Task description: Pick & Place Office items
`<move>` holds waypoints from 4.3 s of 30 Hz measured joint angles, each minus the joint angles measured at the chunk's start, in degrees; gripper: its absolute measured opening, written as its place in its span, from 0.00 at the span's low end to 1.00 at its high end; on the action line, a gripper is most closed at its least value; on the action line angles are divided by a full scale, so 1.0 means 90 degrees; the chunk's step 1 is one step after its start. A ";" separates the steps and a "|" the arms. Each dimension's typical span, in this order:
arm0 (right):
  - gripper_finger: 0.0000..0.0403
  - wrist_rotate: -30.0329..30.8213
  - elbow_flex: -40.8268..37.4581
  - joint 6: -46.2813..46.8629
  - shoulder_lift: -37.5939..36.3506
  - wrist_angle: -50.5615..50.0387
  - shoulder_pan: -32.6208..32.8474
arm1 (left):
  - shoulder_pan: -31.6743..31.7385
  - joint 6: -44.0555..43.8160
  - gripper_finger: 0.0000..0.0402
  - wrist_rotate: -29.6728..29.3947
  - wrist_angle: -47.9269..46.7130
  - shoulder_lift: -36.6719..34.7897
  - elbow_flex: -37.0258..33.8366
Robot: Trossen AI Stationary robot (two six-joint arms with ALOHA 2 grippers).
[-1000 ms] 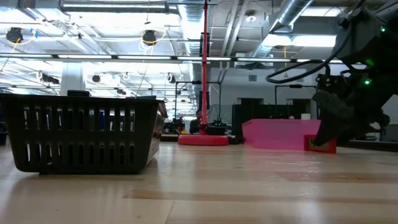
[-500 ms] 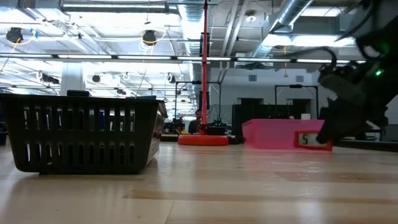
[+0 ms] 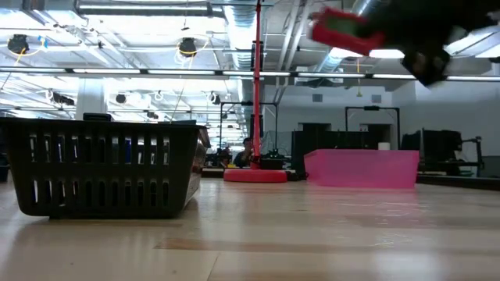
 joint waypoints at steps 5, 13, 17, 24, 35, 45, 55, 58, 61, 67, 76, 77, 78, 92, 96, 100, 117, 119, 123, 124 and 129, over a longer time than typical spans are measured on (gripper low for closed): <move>0.14 -0.1087 0.1661 -0.1031 0.1149 -0.0730 -0.0796 | 0.0178 0.0000 0.74 -0.0281 -0.0162 0.0000 0.0000; 0.15 -0.2538 0.3771 -0.1771 0.2830 -0.2283 -0.1762 | 0.0064 0.0043 0.74 -0.0837 -0.0368 -0.0029 0.0000; 0.16 -0.2948 0.4163 -0.1863 0.3267 -0.2429 -0.1925 | -0.0054 0.0008 0.74 -0.1074 -0.0586 -0.0114 0.0000; 0.16 -0.3117 0.4258 -0.2030 0.3492 -0.2321 -0.2053 | -0.0307 0.0002 0.74 -0.1292 -0.0602 -0.0113 0.0000; 0.16 -0.3287 0.4263 -0.2191 0.3597 -0.2042 -0.2151 | -0.0351 -0.0002 0.74 -0.1333 -0.0506 -0.0114 0.0000; 0.16 -0.3286 0.4263 -0.2253 0.3597 -0.1958 -0.2140 | -0.0351 -0.0010 0.74 -0.1330 -0.0509 -0.0114 0.0000; 0.31 -0.3117 0.4263 -0.2312 0.3597 -0.1917 -0.2130 | -0.0351 -0.0029 0.74 -0.1330 -0.0512 -0.0114 0.0000; 0.38 -0.3105 0.4263 -0.2310 0.3597 -0.1876 -0.2146 | -0.0351 -0.0029 0.74 -0.1328 -0.0512 -0.0114 0.0000; 0.44 -0.3096 0.4263 -0.2310 0.3597 -0.1820 -0.2167 | -0.0382 -0.0032 0.74 -0.1330 -0.0516 -0.0114 0.0000; 0.48 -0.3091 0.4263 -0.2339 0.3520 -0.1620 -0.2188 | -0.0565 -0.0030 0.74 -0.1399 -0.0514 -0.0114 0.0000; 0.47 -0.2947 0.4270 -0.2450 0.3229 -0.1737 -0.2193 | -0.0674 -0.0073 0.74 -0.1641 -0.0565 -0.0114 0.0000; 0.46 -0.2943 0.4264 -0.2456 0.3191 -0.1897 -0.2188 | -0.0674 -0.0073 0.74 -0.1664 -0.0570 -0.0114 0.0000; 0.46 -0.2933 0.4264 -0.2434 0.3177 -0.2024 -0.2187 | -0.0674 -0.0075 0.74 -0.1678 -0.0566 -0.0114 0.0000; 0.45 -0.1414 0.4258 -0.0821 0.2816 -0.5814 -0.1285 | -0.0763 -0.0219 0.74 -0.2379 -0.0738 -0.0114 0.0000; 0.45 -0.1040 0.4258 0.0021 0.2434 -0.6762 -0.0769 | -0.0771 -0.0245 0.74 -0.2384 -0.0735 -0.0114 0.0000; 0.45 -0.1208 0.4265 0.0971 0.2216 -0.7776 -0.0060 | -0.0766 -0.0245 0.74 -0.2384 -0.0734 -0.0114 0.0000; 0.51 -0.2326 0.4256 0.4702 0.2273 -0.9421 0.1683 | -0.0766 -0.0214 0.74 -0.2176 -0.0650 -0.0114 0.0000; 0.53 -0.2289 0.4256 0.4974 0.2273 -0.9457 0.1809 | -0.0766 -0.0228 0.74 -0.2130 -0.0655 -0.0114 0.0000; 0.57 -0.2418 0.4256 0.5698 0.2273 -0.9604 0.2208 | -0.0766 -0.0517 0.74 -0.1463 -0.0810 -0.0114 0.0000; 0.58 -0.2465 0.4256 0.5922 0.2273 -0.9651 0.2329 | -0.0766 -0.0532 0.74 -0.1367 -0.0848 -0.0114 0.0000; 0.61 -0.2474 0.4256 0.6958 0.2273 -0.9746 0.2994 | -0.0782 -0.0698 0.74 -0.1341 -0.0905 -0.0114 0.0000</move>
